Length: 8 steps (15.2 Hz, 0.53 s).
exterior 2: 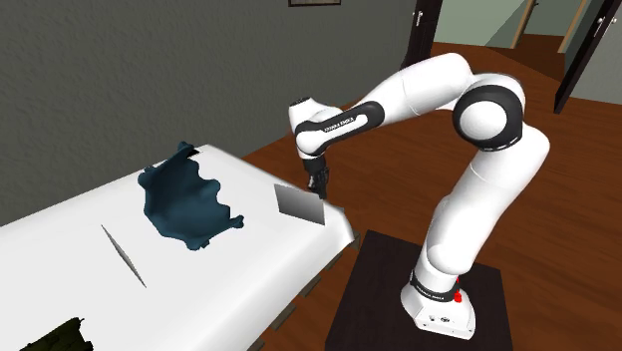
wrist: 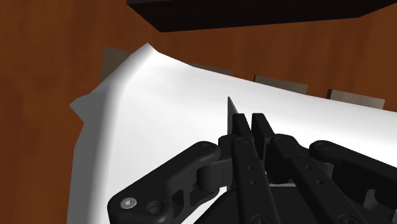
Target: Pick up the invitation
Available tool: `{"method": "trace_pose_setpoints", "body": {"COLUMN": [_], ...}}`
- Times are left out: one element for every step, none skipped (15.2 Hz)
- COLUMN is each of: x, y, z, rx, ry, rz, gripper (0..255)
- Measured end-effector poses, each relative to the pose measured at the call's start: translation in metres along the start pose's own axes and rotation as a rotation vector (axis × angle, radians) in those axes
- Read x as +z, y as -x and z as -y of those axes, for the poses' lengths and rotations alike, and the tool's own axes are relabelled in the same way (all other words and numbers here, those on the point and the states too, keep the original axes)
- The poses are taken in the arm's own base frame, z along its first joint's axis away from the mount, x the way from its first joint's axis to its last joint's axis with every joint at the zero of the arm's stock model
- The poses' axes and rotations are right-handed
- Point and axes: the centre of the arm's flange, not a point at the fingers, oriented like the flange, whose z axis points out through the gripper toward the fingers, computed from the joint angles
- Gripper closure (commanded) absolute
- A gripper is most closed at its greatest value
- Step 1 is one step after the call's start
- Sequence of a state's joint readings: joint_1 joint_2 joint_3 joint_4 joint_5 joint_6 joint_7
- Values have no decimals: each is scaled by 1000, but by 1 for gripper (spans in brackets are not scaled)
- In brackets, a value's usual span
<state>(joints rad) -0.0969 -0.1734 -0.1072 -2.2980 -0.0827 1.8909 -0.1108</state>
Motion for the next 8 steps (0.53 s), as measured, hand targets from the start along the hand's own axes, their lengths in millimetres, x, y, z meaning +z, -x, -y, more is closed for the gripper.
{"method": "trace_pose_setpoints", "body": {"x": [-5, -10, -16, -20, -26, -31, -35, -38], "y": [1, 2, 4, 6, 7, 7, 8, 9], "z": [0, 0, 0, 0, 0, 0, 0, 0], "rx": [0, 0, 0, 0, 0, 0, 0, 0], "ry": [0, 0, 0, 0, 0, 0, 0, 0], "rz": [0, 0, 0, 0, 0, 0, 0, 0], "gripper": [255, 255, 255, 255, 255, 255, 255, 255]}}
